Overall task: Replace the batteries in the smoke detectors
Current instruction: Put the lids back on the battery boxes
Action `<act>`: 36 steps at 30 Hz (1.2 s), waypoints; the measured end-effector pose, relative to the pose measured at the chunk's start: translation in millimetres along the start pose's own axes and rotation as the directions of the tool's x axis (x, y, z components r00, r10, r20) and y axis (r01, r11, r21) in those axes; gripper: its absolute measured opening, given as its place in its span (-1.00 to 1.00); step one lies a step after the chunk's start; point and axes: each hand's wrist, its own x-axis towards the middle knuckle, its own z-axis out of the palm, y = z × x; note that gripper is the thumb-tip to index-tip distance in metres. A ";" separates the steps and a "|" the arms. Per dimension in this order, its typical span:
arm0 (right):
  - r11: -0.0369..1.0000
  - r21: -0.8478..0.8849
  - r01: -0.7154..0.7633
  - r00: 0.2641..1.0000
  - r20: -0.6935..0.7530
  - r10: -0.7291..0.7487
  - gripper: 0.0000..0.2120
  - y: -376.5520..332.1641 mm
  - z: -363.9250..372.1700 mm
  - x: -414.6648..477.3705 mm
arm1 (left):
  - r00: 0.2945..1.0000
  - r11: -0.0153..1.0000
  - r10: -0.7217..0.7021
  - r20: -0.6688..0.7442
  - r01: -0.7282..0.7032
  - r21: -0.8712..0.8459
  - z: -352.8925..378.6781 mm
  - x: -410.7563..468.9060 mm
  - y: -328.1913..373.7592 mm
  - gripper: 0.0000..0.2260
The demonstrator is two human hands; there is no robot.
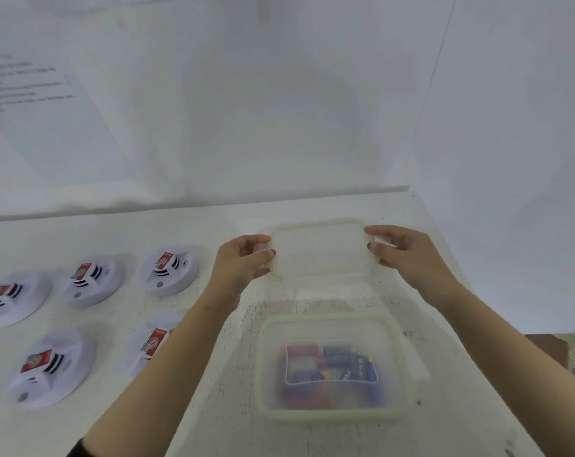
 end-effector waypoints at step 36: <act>0.848 -0.409 0.336 0.934 0.261 -0.244 -0.38 27.1 11.8 2.3 | 0.677 0.345 0.503 0.537 -0.728 0.592 3.0 23.3 -40.9 -0.39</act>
